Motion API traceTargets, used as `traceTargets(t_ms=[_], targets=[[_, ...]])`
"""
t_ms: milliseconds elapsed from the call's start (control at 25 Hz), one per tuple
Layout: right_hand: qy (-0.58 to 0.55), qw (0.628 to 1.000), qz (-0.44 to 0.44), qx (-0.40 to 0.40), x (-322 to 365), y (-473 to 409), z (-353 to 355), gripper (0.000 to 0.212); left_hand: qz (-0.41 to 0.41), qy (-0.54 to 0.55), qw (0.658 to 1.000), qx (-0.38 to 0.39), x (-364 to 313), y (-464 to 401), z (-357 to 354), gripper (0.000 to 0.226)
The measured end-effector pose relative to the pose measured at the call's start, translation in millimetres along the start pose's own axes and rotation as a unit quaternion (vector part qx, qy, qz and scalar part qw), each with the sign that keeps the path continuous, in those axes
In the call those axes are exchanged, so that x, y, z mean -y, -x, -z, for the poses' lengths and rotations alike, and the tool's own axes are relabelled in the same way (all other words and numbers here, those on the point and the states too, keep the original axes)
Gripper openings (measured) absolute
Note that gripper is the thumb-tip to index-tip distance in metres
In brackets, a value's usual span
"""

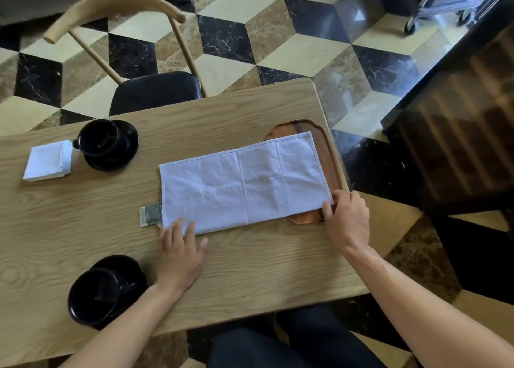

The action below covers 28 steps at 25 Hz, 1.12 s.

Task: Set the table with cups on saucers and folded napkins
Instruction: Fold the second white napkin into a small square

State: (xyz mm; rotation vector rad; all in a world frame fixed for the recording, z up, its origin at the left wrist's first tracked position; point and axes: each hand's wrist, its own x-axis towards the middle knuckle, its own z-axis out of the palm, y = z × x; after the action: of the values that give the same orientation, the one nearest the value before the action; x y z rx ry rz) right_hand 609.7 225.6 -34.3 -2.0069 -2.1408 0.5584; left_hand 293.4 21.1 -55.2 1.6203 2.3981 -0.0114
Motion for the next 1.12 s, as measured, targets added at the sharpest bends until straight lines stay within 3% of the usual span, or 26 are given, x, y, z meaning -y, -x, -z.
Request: traceTargets(t_ms=[80, 160, 320, 440, 560, 720, 800, 960, 1120], targets=[[-0.017, 0.999, -0.042, 0.027, 9, -2, 2, 0.04, -0.062, 0.026, 0.996, -0.057, -42, -26, 8, 0.047], [-0.063, 0.993, -0.092, 0.04, 16, -3, 3, 0.04, -0.18, 0.053, 0.98, -0.071, -98, -58, 16, 0.034], [-0.209, 0.952, -0.214, 0.06, 19, -11, 2, 0.02, -0.385, 0.064, 0.92, -0.015, -203, -110, 27, 0.049], [-0.274, 0.932, -0.234, 0.039, 20, -9, 8, 0.007, -0.417, -0.036, 0.907, 0.053, -249, -144, 40, 0.045], [-0.316, 0.925, -0.21, 0.001, 22, 1, 11, 0.005, -0.488, -0.21, 0.842, 0.097, -270, -186, 60, 0.025], [-0.377, 0.906, -0.194, -0.015, 21, 14, 7, 0.007, -0.525, -0.343, 0.774, 0.084, -272, -244, 91, 0.028], [-0.414, 0.888, -0.197, -0.022, 19, 18, 4, 0.007, -0.535, -0.362, 0.759, 0.079, -270, -268, 106, 0.025], [-0.445, 0.879, -0.161, -0.05, 27, 23, 4, 0.011, -0.529, -0.294, 0.786, 0.126, -248, -305, 135, 0.02], [-0.413, 0.908, -0.018, -0.066, 62, 24, 5, 0.01, -0.444, -0.179, 0.867, 0.14, -190, -311, 148, 0.025]])
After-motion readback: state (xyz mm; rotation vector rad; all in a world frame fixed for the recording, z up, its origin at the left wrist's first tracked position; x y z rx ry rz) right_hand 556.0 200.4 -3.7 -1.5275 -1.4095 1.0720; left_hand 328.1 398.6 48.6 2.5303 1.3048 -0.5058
